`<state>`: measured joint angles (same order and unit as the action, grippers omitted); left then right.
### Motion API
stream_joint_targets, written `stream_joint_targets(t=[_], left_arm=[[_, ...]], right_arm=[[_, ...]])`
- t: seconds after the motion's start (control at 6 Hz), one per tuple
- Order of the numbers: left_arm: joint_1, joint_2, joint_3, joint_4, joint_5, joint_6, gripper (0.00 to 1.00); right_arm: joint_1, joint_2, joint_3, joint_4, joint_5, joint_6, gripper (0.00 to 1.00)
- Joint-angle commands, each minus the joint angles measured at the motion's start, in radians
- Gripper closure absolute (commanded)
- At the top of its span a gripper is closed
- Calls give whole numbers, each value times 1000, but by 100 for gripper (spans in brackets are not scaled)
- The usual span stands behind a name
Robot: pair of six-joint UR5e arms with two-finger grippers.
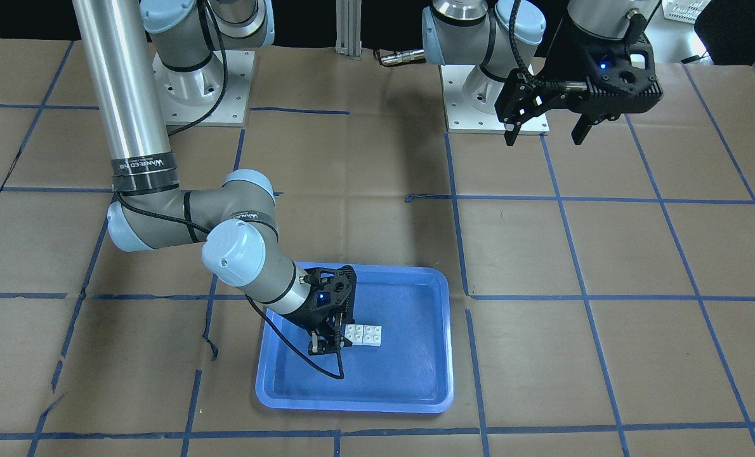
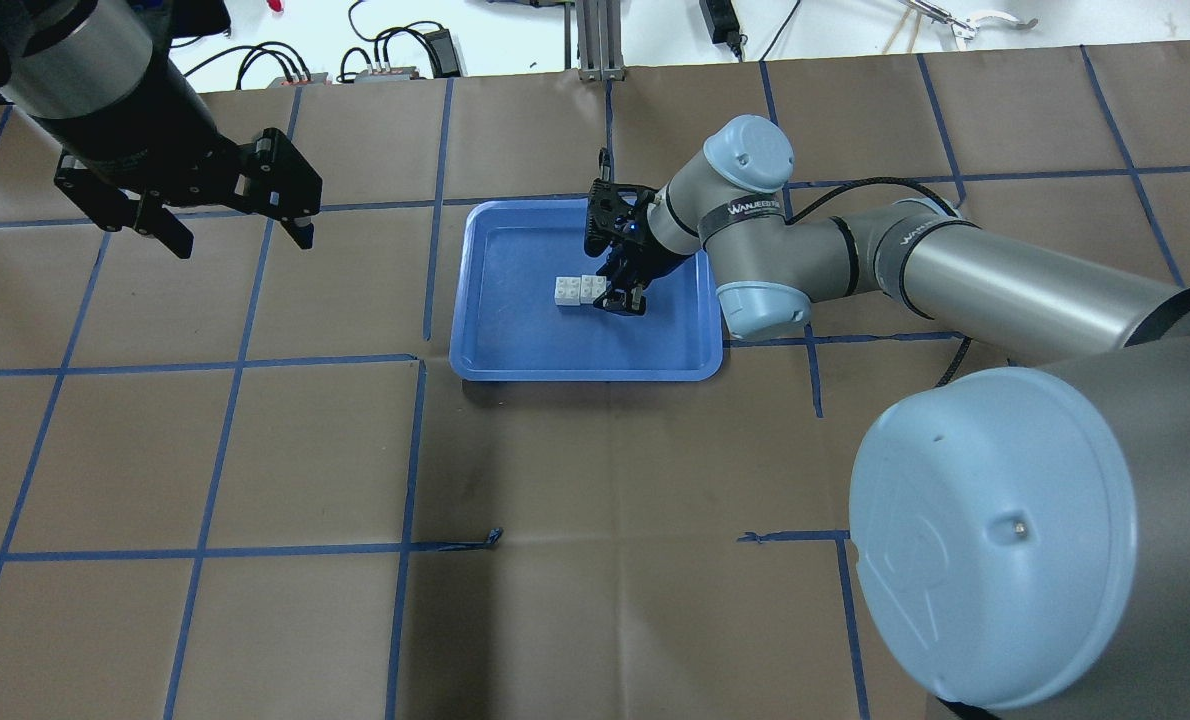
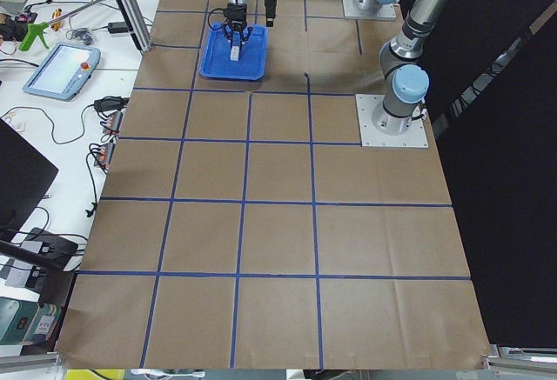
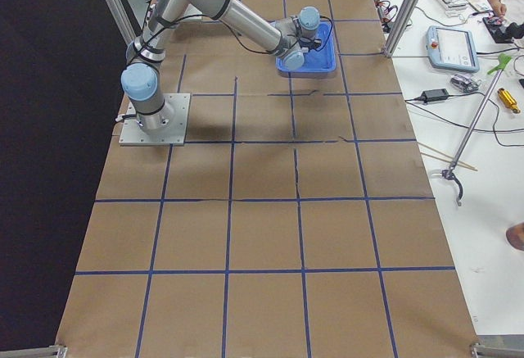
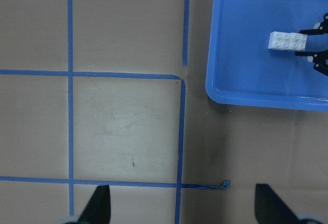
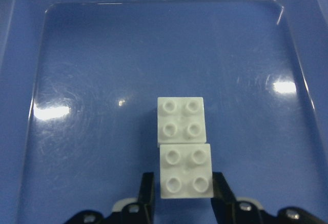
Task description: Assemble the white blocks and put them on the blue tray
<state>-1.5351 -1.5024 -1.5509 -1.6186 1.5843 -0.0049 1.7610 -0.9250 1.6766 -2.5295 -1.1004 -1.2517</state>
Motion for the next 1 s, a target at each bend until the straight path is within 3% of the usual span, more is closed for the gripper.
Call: stream_joint_targets(t=[0.0, 0.5, 0.67, 0.83], left_arm=[[0, 4, 0, 0, 0, -1, 1], [1, 7, -3, -1, -1, -20, 1], [1, 7, -5, 0, -1, -21, 1], [3, 7, -5, 0, -1, -20, 1]], right_arm=[[0, 0, 0, 0, 1, 0, 49], [0, 0, 0, 0, 1, 0, 49], [0, 0, 0, 0, 1, 3, 38], [0, 0, 0, -3, 1, 5, 1]])
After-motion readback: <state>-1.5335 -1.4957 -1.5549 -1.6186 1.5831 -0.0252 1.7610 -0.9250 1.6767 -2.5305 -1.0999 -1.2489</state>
